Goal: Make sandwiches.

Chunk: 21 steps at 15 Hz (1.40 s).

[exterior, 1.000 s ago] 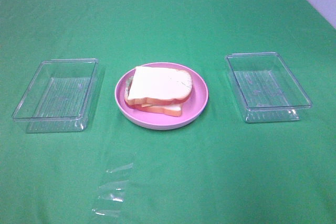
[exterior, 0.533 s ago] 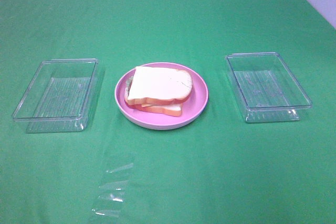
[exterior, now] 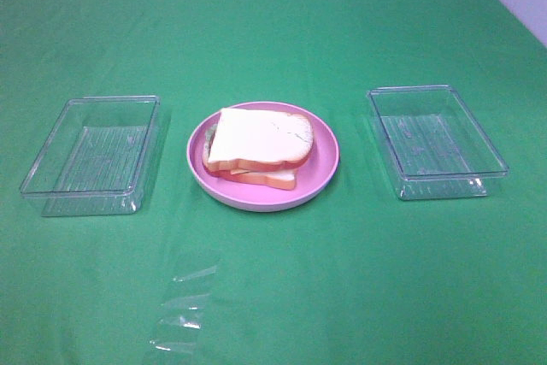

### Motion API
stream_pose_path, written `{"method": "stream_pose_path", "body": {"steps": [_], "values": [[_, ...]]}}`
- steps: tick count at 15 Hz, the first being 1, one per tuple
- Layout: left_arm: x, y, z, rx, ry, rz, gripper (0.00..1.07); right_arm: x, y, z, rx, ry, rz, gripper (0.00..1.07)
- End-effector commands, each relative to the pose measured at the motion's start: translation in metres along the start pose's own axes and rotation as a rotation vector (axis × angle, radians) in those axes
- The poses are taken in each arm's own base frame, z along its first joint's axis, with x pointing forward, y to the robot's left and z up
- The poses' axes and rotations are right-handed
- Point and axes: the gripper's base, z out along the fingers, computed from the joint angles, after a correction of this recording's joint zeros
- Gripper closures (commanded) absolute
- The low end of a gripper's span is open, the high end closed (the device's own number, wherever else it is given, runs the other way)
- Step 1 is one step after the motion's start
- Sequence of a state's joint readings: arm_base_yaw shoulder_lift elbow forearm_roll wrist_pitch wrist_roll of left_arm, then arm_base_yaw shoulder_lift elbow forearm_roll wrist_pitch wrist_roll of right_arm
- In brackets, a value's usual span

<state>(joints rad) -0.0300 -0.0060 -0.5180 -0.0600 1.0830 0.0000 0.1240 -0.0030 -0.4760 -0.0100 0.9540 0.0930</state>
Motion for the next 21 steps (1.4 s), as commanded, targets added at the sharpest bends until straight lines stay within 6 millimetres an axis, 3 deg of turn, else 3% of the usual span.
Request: {"method": "stream_pose_path", "body": {"steps": [1, 5, 21], "values": [[0.001, -0.001, -0.002, 0.01, -0.024, -0.003, 0.09, 0.003, -0.001, -0.002, 0.003, -0.011, -0.014, 0.11], [0.001, -0.001, -0.002, 0.01, -0.024, -0.003, 0.09, 0.019, -0.002, -0.001, 0.012, 0.152, -0.012, 0.11], [0.002, -0.001, -0.003, 0.01, -0.027, -0.003, 0.09, 0.02, 0.001, 0.002, -0.014, 0.15, -0.002, 0.11]]}}
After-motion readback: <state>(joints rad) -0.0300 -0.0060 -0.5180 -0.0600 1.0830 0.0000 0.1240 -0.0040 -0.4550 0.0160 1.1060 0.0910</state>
